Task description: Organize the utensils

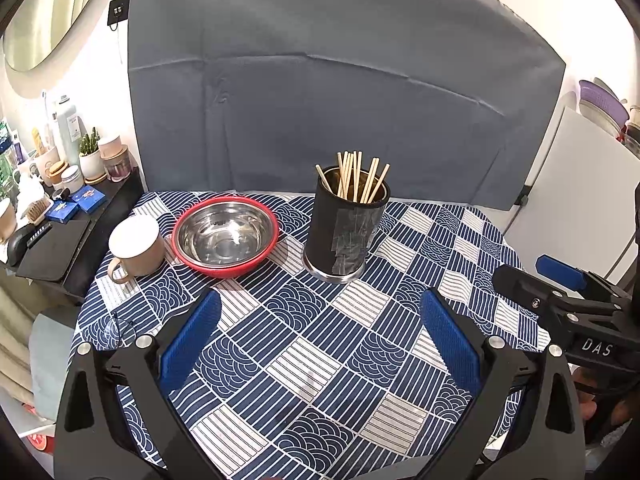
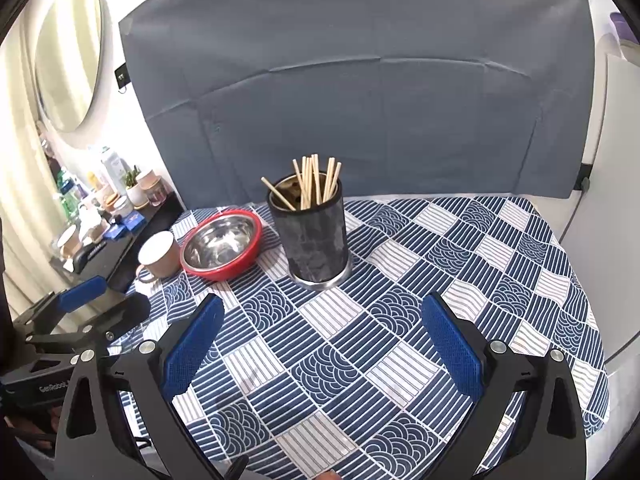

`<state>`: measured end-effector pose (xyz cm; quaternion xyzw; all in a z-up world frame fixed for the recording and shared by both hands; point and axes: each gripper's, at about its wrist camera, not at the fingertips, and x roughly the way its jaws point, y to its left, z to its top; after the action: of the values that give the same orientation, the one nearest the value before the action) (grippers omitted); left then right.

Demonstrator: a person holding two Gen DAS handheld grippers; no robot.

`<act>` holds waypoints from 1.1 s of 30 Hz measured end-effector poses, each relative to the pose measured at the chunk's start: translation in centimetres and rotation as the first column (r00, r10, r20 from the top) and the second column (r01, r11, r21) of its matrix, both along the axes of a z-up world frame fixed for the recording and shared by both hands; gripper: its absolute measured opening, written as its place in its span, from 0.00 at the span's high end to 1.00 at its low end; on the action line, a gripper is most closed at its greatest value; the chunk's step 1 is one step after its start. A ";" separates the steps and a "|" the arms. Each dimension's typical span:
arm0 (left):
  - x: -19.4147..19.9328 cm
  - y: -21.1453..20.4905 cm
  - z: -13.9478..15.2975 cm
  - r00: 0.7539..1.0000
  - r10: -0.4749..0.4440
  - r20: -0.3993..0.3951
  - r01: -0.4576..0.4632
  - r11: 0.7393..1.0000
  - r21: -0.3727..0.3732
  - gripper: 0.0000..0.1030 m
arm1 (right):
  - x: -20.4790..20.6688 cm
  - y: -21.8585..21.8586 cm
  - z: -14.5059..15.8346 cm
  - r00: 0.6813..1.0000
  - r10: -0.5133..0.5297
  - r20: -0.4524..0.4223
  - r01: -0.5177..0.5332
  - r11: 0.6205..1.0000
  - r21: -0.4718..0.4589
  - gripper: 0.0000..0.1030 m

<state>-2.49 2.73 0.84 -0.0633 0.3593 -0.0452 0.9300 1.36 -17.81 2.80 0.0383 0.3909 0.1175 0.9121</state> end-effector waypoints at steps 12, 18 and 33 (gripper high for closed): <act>-0.1 0.1 -0.1 1.000 -0.003 -0.006 0.003 1.000 -0.018 0.06 | -0.1 0.0 -0.1 1.000 0.003 -0.008 -0.003 1.000 -0.002 0.08; -0.2 0.4 0.0 0.999 0.046 -0.005 -0.046 0.999 -0.008 0.06 | -0.3 -0.2 -0.2 1.000 0.006 -0.009 -0.006 1.000 -0.002 0.08; -0.5 0.5 0.1 0.998 0.067 -0.011 -0.067 0.998 -0.019 0.06 | -0.4 -0.8 -0.1 1.000 0.009 -0.011 -0.009 1.000 0.005 0.08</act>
<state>-2.99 3.23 0.94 -0.0843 0.3615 -0.0171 0.9284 0.91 -18.64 2.75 0.0393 0.3960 0.1224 0.9092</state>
